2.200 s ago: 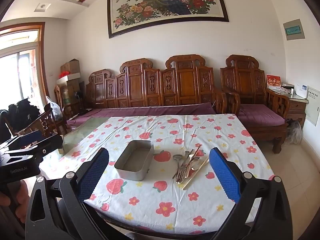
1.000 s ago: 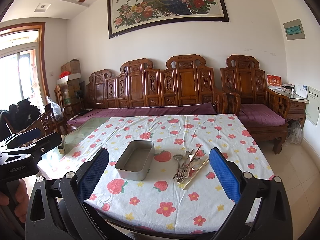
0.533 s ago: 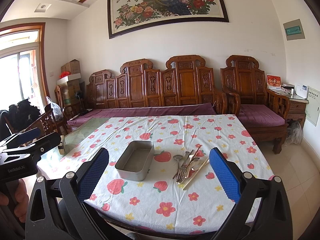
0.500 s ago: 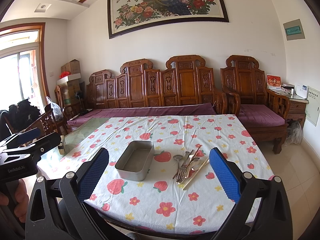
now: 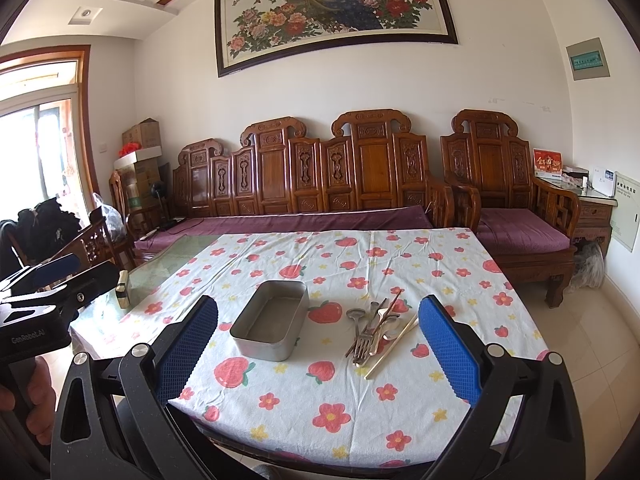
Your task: Organize utensils
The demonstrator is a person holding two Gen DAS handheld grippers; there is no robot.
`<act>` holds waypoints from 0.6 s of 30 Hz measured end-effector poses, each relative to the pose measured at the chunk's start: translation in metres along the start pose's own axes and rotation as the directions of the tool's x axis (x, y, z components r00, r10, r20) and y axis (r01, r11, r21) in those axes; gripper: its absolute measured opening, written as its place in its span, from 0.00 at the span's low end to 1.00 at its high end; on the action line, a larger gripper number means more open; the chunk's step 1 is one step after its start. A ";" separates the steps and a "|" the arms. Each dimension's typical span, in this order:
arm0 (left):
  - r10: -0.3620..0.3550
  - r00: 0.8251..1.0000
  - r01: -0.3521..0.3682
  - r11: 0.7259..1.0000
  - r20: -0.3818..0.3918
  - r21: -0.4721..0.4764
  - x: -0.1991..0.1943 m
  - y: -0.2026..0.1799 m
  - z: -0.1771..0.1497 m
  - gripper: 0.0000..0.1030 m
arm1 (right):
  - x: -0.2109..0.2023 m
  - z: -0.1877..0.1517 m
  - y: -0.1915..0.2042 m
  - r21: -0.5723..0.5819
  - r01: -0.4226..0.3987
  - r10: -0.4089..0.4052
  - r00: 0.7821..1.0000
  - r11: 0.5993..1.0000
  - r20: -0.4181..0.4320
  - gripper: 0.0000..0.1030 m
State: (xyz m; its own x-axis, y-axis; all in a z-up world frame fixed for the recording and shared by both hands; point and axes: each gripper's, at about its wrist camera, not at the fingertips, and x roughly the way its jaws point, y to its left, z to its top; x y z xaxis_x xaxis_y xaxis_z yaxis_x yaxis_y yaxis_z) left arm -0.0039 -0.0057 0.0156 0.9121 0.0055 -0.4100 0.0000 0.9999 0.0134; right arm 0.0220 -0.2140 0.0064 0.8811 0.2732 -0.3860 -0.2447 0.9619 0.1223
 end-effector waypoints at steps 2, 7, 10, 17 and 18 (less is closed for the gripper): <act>0.000 1.000 0.000 1.000 0.000 0.000 -0.002 0.000 0.003 0.94 | 0.000 0.000 0.000 0.001 0.000 0.000 1.000 1.000 0.000 0.98; -0.003 1.000 0.003 1.000 0.001 0.004 -0.004 -0.005 0.013 0.94 | -0.001 0.001 0.000 0.000 0.000 0.000 1.000 1.000 0.000 0.98; -0.004 1.000 0.004 1.000 0.001 0.003 -0.005 -0.005 0.012 0.94 | -0.001 0.000 0.000 0.001 0.000 0.000 1.000 1.000 0.000 0.98; -0.004 1.000 0.004 1.000 -0.003 0.004 -0.004 -0.006 0.014 0.94 | 0.003 -0.002 0.000 -0.004 0.002 -0.002 1.000 1.000 -0.011 0.98; -0.003 1.000 0.003 1.000 -0.007 0.004 -0.003 -0.006 0.014 0.94 | 0.004 -0.002 0.000 -0.004 0.002 -0.002 1.000 1.000 -0.017 0.98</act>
State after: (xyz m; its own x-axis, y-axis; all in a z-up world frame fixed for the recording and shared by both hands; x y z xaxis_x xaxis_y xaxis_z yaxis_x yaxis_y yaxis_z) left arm -0.0006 -0.0116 0.0293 0.9091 0.0028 -0.4166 0.0042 0.9999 0.0158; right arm 0.0249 -0.2130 0.0027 0.8747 0.2713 -0.4016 -0.2444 0.9625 0.1179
